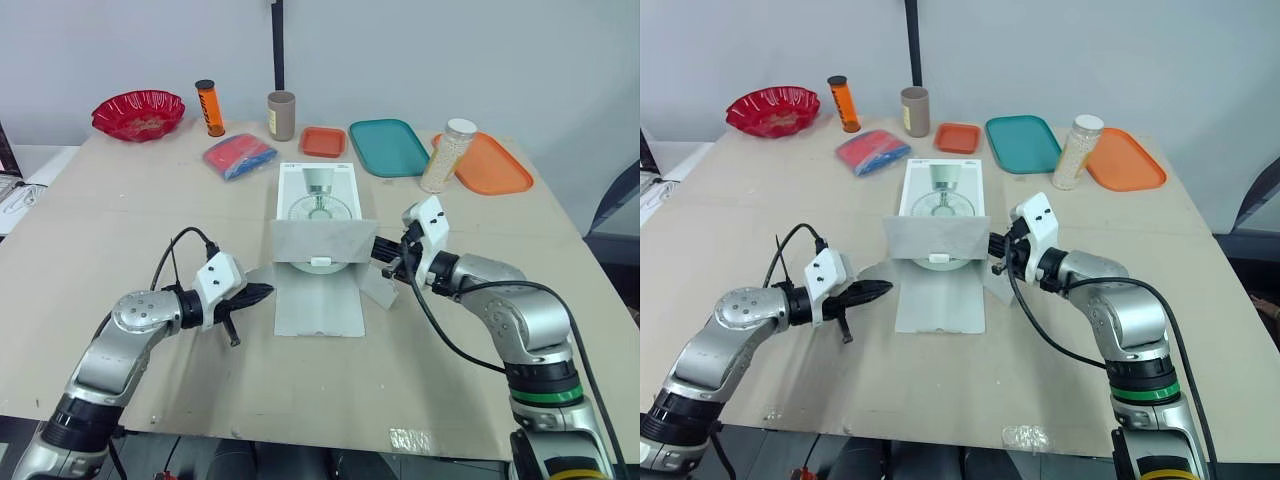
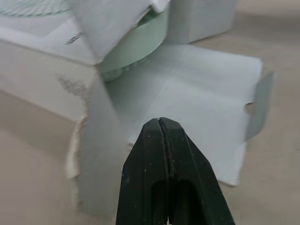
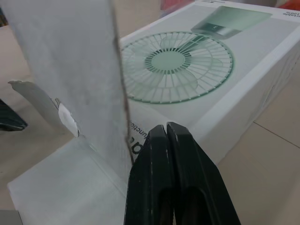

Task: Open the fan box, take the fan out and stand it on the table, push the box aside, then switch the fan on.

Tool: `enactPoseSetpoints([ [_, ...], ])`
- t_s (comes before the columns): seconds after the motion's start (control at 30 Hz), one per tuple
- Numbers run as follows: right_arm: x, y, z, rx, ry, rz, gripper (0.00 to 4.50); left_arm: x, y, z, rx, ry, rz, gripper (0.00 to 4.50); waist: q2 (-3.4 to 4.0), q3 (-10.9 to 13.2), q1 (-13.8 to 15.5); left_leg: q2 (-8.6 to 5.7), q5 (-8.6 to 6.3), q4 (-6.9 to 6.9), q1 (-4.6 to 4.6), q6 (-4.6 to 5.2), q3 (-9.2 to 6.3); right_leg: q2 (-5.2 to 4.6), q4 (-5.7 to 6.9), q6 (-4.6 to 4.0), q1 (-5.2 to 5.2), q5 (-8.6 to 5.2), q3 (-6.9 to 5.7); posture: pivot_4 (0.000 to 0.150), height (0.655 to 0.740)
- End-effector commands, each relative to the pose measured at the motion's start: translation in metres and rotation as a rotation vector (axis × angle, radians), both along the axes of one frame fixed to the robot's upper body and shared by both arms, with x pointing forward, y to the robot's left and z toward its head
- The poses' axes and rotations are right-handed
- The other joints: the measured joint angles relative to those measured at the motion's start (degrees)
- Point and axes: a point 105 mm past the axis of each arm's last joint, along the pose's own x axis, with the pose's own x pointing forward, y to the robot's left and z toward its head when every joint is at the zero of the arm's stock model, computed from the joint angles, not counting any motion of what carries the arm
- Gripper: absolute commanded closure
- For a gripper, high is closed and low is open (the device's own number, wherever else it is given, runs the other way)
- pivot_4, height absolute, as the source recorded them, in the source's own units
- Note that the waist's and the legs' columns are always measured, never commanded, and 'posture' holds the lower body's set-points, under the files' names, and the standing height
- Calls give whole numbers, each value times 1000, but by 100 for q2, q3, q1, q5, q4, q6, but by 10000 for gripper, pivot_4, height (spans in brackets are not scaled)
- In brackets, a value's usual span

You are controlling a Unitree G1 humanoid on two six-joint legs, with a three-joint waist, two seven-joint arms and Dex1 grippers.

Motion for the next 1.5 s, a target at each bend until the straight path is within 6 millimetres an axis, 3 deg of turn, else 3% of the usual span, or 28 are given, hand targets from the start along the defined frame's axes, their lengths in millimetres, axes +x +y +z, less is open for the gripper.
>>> enactPoseSetpoints([
  [0.03, -3, 4, 9, -1, -41, 14, 44624, 23, 2, 9, -15, -92, 68, 45000, -1, 0, 12, 0, 0, 0, -1, 0, 0, 0, -1, 0, 0, 0, 0, 1500, 7389],
  [0.13, -3, -3, 6, -20, -35, -7, 44624, 32, 3, 7, -6, -107, 77, 45000, -1, 0, 11, -1, 0, 1, -9, 0, 0, -1, -1, 0, -5, 0, -1, 1500, 7389],
  [0.27, -8, -31, 1, -64, -7, -66, 44624, 34, 1, 8, -7, -115, 51, 45000, -1, 0, 43, -1, 0, 3, -33, -1, 0, -1, 0, -2, -29, 1, -1, 1500, 7389],
  [0.43, -26, -70, -29, -225, 101, -111, 44624, 31, -1, 9, -19, -114, 34, 45000, 0, 0, 72, -1, 1, 5, -31, -2, 0, -1, 3, -2, -31, 2, -1, 1500, 7389],
  [0.53, -35, -77, -33, -259, 126, -91, 44624, 30, -1, 8, -18, -111, 34, 45000, 0, 0, 97, -2, 1, 6, -34, -1, 1, -2, 0, -2, -30, 2, 0, 1500, 7389],
  [0.67, -43, -75, -34, -275, 126, -45, 44624, 30, -2, 7, -19, -111, 35, 45000, 1, -1, 43, -1, 1, 9, -29, -1, 0, 0, 6, -3, -30, 4, 0, 1500, 7389],
  [0.83, -66, -45, -20, -206, 83, 143, 44624, 29, -4, 9, -22, -116, 37, 45000, 0, 0, 58, -2, 1, 8, -33, -1, -1, 0, 3, 0, -29, 2, 0, 1500, 7389],
  [0.93, -66, -28, -28, -203, 91, 160, 44624, 32, -3, 10, -24, -122, 46, 45000, 0, -1, 56, -1, 1, 11, -31, -1, -2, 0, 4, 0, -27, 3, -1, 1500, 7389],
  [1.1, -70, -18, -39, -210, 119, 193, 44624, 33, -5, 10, -25, -130, 45, 45000, 0, -1, 72, -2, 2, 13, -33, -2, -3, -1, 4, 1, -27, 4, -1, 1500, 7389],
  [1.27, -71, -43, -40, -264, 139, 134, 44624, 36, -7, 8, -29, -128, 45, 45000, 0, -1, 89, -2, 2, 13, -34, -2, -2, -1, 3, 1, -27, 4, -1, 1500, 7389],
  [1.37, -81, -55, -39, -273, 166, 127, 44624, 38, -9, 7, -32, -129, 38, 45000, 0, -1, 122, -2, 2, 14, -32, -1, -2, -1, 3, 1, -27, 4, -1, 1500, 7389],
  [1.5, -106, -51, -40, -264, 200, 208, 44624, 39, -11, 8, -38, -134, 31, 45000, 0, -1, 132, -3, 1, 13, -32, 0, -3, -1, 1, 1, -24, 4, -2, 1500, 7389],
])
